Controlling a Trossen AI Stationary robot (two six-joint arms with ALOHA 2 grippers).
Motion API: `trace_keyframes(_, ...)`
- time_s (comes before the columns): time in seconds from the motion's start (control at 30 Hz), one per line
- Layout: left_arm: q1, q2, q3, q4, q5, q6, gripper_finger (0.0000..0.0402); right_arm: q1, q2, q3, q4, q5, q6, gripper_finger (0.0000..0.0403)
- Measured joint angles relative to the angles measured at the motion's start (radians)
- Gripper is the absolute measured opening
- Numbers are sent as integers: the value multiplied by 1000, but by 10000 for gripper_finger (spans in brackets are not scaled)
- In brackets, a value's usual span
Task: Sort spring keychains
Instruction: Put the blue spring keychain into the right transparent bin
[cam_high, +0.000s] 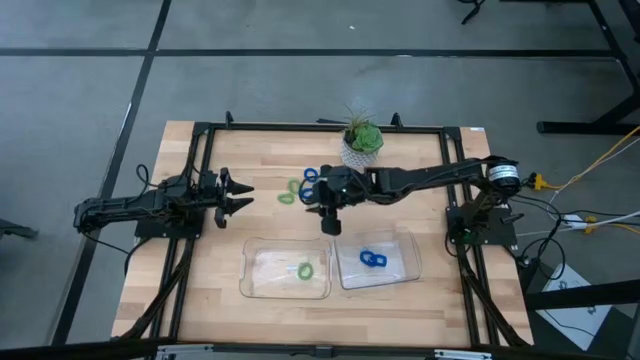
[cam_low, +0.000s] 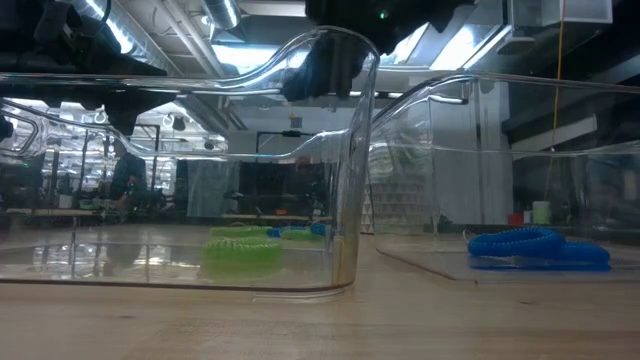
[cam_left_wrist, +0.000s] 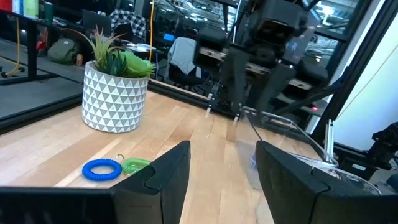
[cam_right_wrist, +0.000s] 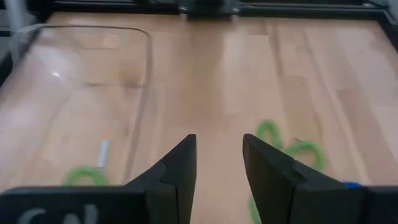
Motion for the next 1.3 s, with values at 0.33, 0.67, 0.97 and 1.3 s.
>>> trace_keyframes(0.33,0,0,0,0,0,0,178,-38,96,0,-39,-2,0,129)
trace_keyframes(0.67,0,0,0,0,0,0,178,-47,216,0,-37,-3,-5,129)
trace_keyframes(0.97,0,0,0,0,0,0,178,-84,262,0,-44,-10,11,129)
trace_keyframes(1.3,0,0,0,0,0,0,178,-138,262,0,-76,-116,377,129)
